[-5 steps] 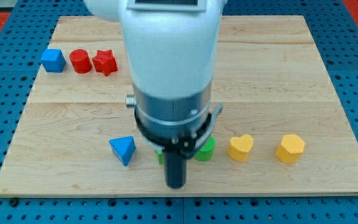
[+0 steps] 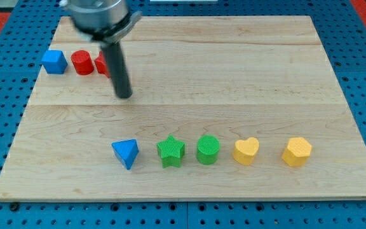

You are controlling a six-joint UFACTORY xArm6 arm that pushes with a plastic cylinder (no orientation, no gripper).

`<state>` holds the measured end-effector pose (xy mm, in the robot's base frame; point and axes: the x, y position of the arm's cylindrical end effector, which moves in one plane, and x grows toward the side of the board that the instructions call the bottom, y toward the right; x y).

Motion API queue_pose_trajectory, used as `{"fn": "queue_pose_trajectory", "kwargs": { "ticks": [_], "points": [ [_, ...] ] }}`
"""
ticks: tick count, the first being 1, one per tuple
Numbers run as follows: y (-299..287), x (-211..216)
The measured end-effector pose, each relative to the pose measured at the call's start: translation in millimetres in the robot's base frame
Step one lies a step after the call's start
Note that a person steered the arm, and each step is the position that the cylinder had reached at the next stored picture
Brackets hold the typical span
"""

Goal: Push red star closer to blue triangle

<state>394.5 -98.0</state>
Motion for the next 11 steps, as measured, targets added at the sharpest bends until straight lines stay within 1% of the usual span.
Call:
{"fn": "queue_pose_trajectory", "kwargs": {
  "ticks": [1, 2, 3, 4, 5, 6, 8, 9, 10, 11],
  "points": [
    [34, -75],
    [-2, -93],
    [-26, -58],
    [-55, -43],
    [-58, -67],
    [-90, -54],
    [-91, 20],
    [-93, 0],
    [-112, -32],
    [-139, -11]
  ]
}}
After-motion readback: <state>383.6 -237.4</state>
